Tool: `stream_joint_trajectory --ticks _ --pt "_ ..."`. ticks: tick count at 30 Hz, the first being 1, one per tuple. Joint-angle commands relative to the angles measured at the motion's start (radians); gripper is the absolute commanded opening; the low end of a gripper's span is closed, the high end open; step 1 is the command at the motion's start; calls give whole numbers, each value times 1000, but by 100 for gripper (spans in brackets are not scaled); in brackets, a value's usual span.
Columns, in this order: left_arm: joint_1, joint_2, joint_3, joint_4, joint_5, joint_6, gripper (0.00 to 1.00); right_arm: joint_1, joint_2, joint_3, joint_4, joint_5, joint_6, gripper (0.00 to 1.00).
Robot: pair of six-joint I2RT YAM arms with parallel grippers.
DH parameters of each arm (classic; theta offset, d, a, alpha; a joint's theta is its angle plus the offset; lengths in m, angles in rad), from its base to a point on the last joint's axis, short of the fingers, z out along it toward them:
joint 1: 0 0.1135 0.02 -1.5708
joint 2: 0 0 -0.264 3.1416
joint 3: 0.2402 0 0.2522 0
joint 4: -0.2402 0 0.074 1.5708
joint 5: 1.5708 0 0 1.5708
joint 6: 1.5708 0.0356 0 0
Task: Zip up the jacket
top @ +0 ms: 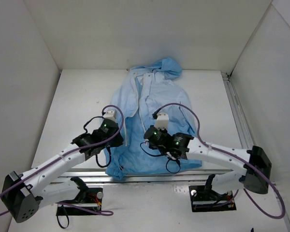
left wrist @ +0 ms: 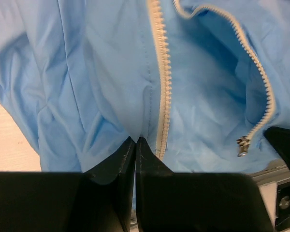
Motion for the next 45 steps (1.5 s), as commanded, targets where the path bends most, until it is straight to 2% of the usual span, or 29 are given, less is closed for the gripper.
stream_joint_trajectory --ticks 1,3,4,5,7,8,10,11,13,14,15,16,17,18,21,23,24,25,26,28,29,30,33,35,37,40,43,44,45 --pt "8 -15 85 25 -50 -6 0 9 -125 10 61 210 36 0" --pt "8 -32 91 34 -64 -15 0 56 -165 -23 230 291 -3 0" --pt "8 -34 93 40 -72 -17 0 59 -190 -98 377 222 -292 0" --pt "8 -37 94 48 -74 -15 0 58 -182 -117 454 245 -377 0" --pt "8 -25 116 34 -80 -6 0 -46 -120 -15 19 514 -76 0" --pt "8 -25 122 30 -83 -6 0 -87 -110 13 62 453 -57 0" --pt "8 -14 120 39 -86 -12 0 -108 -122 -10 278 254 -355 0" --pt "8 -8 117 45 -86 -15 0 -39 -124 -8 297 435 -347 0" --pt "8 -2 128 54 -87 -15 0 -17 -129 -4 279 497 -319 0" --pt "8 8 133 54 -89 -17 0 -66 -132 -14 393 253 -400 0" --pt "8 11 154 51 -95 -15 0 -75 -127 -5 406 262 -484 0" --pt "8 14 165 48 -97 -12 0 -56 -119 4 403 563 -476 0" --pt "8 18 183 48 -109 2 0 -31 -109 33 345 648 -429 0" --pt "8 20 189 51 -115 6 0 -42 -109 50 329 664 -424 0" --pt "8 25 217 63 -147 31 0 -69 -145 46 533 349 -626 0" --pt "8 28 242 70 -172 61 0 -51 -176 24 553 608 -494 0" --pt "8 28 245 79 -179 68 0 -83 -187 33 506 609 -424 0" --pt "8 28 248 99 -184 75 0 -129 -202 32 475 235 -440 0" --pt "8 25 248 111 -192 83 0 -204 -193 27 581 49 -554 0" --pt "8 26 252 145 -202 111 0 -113 -131 126 394 410 -438 0" --pt "8 28 254 157 -209 123 0 -108 -130 134 344 376 -442 0" --pt "8 28 255 165 -210 125 0 -172 -139 124 393 87 -468 0" --pt "8 32 266 178 -209 134 0 -84 -188 64 401 363 -398 0" --pt "8 34 262 203 -207 129 0 -118 -218 12 455 177 -419 0" --pt "8 38 271 215 -196 132 0 -85 -227 3 437 351 -370 0" --pt "-1 43 289 223 -198 148 0 -144 -265 -31 460 257 -322 0" --pt "-1 38 306 243 -184 166 0 -212 -207 45 550 -202 -532 0" --pt "-1 35 314 241 -181 172 0 -170 -181 97 376 160 -501 0" --pt "-1 37 323 241 -172 174 0 -160 -143 157 292 337 -354 0"
